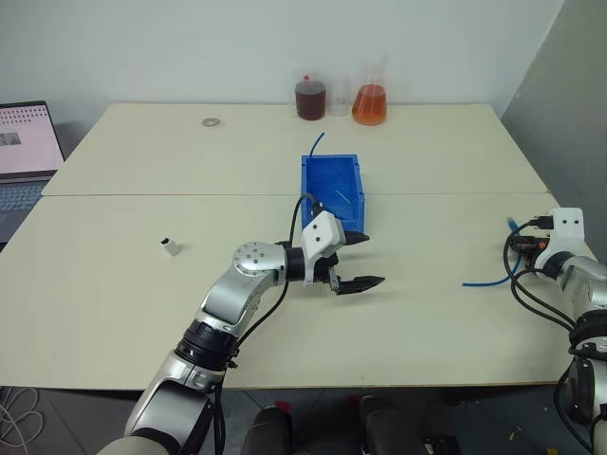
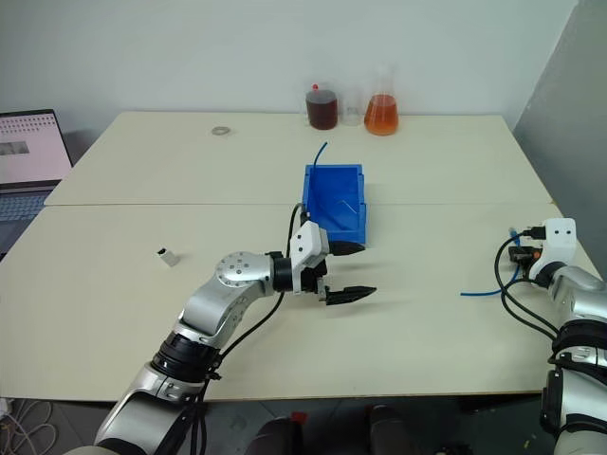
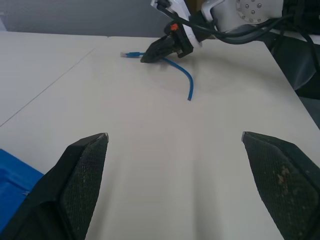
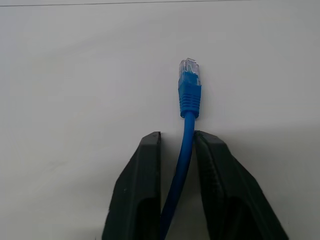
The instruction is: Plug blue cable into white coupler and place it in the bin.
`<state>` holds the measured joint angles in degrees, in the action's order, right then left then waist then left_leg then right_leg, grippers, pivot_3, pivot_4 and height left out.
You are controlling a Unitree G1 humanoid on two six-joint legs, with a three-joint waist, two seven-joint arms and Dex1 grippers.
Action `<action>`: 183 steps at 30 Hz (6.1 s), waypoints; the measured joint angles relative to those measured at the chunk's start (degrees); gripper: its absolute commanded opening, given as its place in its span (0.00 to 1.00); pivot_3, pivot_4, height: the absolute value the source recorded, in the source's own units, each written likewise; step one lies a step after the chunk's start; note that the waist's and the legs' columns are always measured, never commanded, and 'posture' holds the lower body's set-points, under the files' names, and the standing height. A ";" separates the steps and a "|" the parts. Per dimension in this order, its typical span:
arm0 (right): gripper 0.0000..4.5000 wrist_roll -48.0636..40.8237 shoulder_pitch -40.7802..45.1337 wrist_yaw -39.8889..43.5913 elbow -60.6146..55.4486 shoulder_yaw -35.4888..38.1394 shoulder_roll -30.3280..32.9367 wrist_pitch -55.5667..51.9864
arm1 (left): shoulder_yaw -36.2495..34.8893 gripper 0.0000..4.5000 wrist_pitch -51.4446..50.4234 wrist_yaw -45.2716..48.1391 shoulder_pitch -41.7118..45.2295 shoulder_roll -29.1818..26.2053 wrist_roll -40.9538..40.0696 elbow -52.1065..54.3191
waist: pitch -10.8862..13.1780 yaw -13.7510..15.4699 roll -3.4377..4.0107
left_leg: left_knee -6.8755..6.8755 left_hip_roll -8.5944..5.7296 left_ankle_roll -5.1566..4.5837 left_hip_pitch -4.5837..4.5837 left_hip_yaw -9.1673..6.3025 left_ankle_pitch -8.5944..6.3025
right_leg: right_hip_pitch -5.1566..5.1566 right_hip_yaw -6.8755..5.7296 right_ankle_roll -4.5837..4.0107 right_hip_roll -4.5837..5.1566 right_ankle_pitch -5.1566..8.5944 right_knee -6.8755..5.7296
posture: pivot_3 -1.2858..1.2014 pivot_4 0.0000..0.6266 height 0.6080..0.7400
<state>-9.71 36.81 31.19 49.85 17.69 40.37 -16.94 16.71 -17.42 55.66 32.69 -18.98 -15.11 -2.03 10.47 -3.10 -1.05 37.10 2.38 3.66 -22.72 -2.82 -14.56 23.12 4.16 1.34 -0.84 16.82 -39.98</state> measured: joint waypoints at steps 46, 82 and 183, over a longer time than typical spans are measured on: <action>0.41 13.12 10.03 27.05 -18.50 -47.51 -28.57 13.69 | -27.09 1.00 1.93 -31.07 -70.37 5.14 -0.87 39.95 | -0.05 -0.21 -0.23 | -0.03 0.18 -0.02 0.13 -0.03 -0.02 | 0.01 -0.05 -0.02 -0.06 0.01 0.02 | 0.52 0.24 1.00; 1.00 -23.27 -11.88 23.60 -76.23 -17.63 -1.79 -40.33 | -7.27 0.79 24.22 22.52 -5.40 -20.14 4.42 -24.88 | -0.01 0.99 -0.13 | -0.01 0.13 -0.03 -0.04 -0.18 -0.02 | 0.06 -0.24 -0.08 -0.10 0.04 0.00 | 0.52 0.24 1.00; 0.05 -59.47 1.39 5.59 -60.75 -11.08 -10.34 -52.65 | -21.13 0.05 -39.41 -11.80 -3.47 -5.71 -40.91 20.50 | 0.01 0.94 -0.22 | 0.00 0.14 -0.03 -0.15 -0.26 -0.01 | 0.08 -0.26 -0.05 -0.11 0.03 0.07 | 0.52 0.24 1.00</action>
<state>-69.18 38.20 36.78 -10.90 6.61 30.03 -69.59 -4.42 -56.82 43.87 29.22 -24.69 -56.02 18.47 10.48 -2.16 -1.27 37.10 2.52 3.63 -22.87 -3.08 -14.56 23.20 3.91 1.30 -0.95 16.85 -39.91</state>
